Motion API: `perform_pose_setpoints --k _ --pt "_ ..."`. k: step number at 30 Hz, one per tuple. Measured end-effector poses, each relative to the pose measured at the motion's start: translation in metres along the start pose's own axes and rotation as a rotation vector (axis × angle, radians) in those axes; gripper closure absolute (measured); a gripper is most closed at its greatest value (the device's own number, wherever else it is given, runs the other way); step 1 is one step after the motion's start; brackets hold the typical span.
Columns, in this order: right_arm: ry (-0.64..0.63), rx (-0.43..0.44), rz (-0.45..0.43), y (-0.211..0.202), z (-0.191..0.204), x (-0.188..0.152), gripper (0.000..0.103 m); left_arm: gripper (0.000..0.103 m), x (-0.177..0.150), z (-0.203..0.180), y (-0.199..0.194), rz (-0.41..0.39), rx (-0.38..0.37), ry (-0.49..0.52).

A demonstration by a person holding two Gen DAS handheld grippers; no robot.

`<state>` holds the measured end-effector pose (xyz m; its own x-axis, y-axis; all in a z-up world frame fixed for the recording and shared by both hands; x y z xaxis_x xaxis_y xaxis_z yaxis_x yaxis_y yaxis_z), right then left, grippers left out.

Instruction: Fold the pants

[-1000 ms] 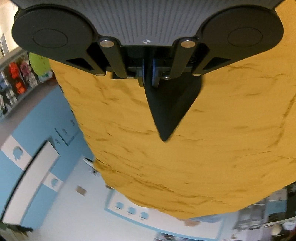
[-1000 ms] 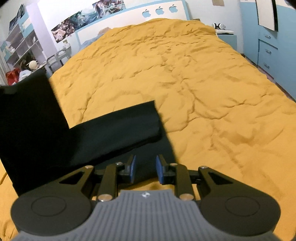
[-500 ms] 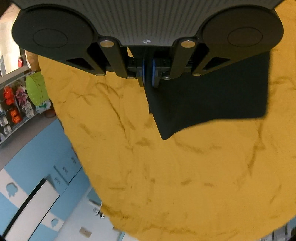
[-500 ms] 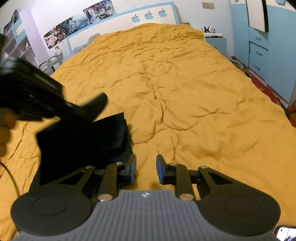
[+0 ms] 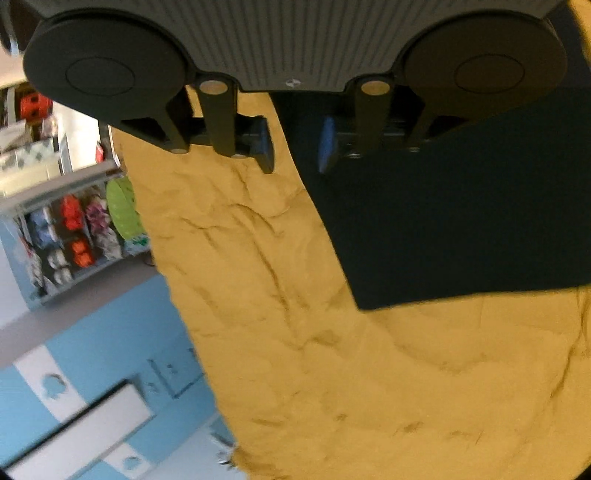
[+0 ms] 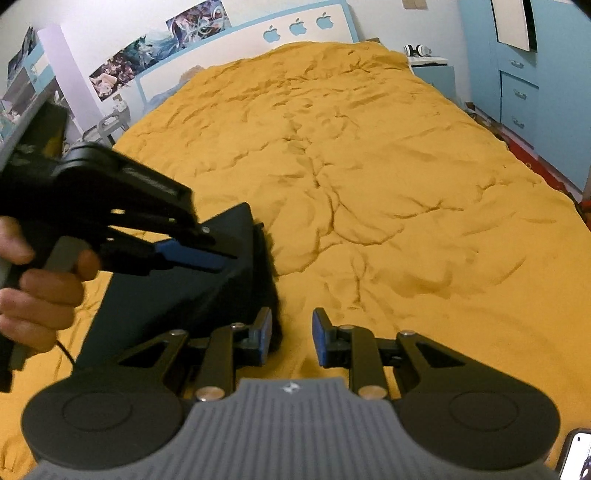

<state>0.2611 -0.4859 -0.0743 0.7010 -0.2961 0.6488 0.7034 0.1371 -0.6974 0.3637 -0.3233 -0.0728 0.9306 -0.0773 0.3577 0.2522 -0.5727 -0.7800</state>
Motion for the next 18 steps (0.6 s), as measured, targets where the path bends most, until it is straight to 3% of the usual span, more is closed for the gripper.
perform_pose_setpoints --k 4,9,15,18 --pt "0.079 0.052 0.005 0.001 -0.003 0.0 0.066 0.067 -0.009 0.016 -0.047 -0.096 0.021 0.077" --pt "0.195 0.134 0.024 0.012 -0.005 0.001 0.066 0.066 -0.024 0.057 -0.081 -0.169 0.196 0.147" --pt "0.277 0.168 0.073 0.029 0.0 0.001 0.066 0.067 -0.052 0.101 -0.1 -0.196 0.28 0.141" --pt "0.304 0.198 0.09 0.034 0.003 0.002 0.073 0.071 -0.061 0.111 -0.104 -0.196 0.261 0.12"
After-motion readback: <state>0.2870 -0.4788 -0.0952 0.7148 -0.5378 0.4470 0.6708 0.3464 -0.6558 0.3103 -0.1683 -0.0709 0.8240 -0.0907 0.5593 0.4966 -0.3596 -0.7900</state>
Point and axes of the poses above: each gripper's, at about its wrist camera, not at the fingertips, and y roughly the way its jaws point, z to its left, x to its top, the point moved 1 cm from there along y, roughly the way its jaws point, and after that the axes turned 1 degree about -x, right-handed, at the moved point
